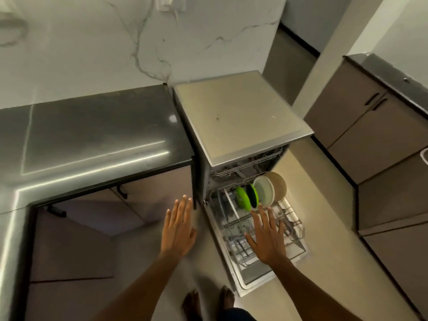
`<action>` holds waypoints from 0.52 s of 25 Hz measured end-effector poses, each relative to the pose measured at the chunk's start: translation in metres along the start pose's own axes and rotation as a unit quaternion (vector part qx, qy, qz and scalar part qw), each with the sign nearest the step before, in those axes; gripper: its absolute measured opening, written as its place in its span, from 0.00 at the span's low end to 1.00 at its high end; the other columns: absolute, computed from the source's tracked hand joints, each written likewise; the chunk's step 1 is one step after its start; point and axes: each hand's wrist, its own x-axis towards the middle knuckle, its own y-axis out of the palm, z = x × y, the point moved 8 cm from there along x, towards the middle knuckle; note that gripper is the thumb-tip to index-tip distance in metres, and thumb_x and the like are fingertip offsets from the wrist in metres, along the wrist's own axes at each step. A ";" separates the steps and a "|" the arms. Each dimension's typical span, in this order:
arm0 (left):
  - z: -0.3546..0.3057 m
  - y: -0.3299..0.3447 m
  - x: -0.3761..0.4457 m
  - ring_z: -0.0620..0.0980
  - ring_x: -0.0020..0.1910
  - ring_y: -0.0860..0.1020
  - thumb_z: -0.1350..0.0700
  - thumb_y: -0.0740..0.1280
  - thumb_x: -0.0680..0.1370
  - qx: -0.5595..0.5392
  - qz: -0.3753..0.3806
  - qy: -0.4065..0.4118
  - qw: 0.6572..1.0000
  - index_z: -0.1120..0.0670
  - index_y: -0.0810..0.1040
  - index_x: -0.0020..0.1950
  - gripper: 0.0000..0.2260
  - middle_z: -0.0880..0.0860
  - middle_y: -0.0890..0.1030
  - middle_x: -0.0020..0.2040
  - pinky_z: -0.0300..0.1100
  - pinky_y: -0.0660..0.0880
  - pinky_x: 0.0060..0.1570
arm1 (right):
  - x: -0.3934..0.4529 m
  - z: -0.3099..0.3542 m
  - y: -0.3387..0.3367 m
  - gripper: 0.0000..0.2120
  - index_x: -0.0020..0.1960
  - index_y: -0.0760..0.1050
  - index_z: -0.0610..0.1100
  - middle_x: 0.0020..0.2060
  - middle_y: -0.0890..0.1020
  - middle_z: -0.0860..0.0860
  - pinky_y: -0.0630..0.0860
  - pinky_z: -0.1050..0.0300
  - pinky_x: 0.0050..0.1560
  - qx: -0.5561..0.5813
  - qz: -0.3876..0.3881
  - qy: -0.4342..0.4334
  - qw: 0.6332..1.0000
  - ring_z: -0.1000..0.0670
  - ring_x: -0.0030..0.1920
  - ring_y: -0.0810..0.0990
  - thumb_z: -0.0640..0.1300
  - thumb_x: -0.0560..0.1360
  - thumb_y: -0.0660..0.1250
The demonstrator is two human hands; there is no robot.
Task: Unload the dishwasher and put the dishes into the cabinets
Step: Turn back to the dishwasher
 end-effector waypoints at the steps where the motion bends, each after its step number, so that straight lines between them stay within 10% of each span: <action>1: 0.021 0.003 -0.008 0.57 0.84 0.54 0.50 0.74 0.72 0.006 0.009 -0.022 1.000 0.55 0.53 0.85 0.47 0.55 0.52 0.86 0.59 0.61 0.79 | 0.001 0.020 0.005 0.39 0.85 0.53 0.52 0.85 0.48 0.46 0.54 0.26 0.78 0.001 -0.003 -0.016 1.000 0.38 0.85 0.48 0.69 0.80 0.55; 13: 0.267 0.060 -0.009 0.57 0.84 0.53 0.51 0.67 0.79 -0.125 -0.092 -0.212 0.965 0.57 0.52 0.85 0.39 0.57 0.54 0.85 0.50 0.55 0.82 | 0.077 0.289 0.149 0.33 0.80 0.64 0.51 0.85 0.54 0.47 0.64 0.38 0.77 0.175 0.011 -0.212 0.961 0.42 0.84 0.55 0.64 0.79 0.61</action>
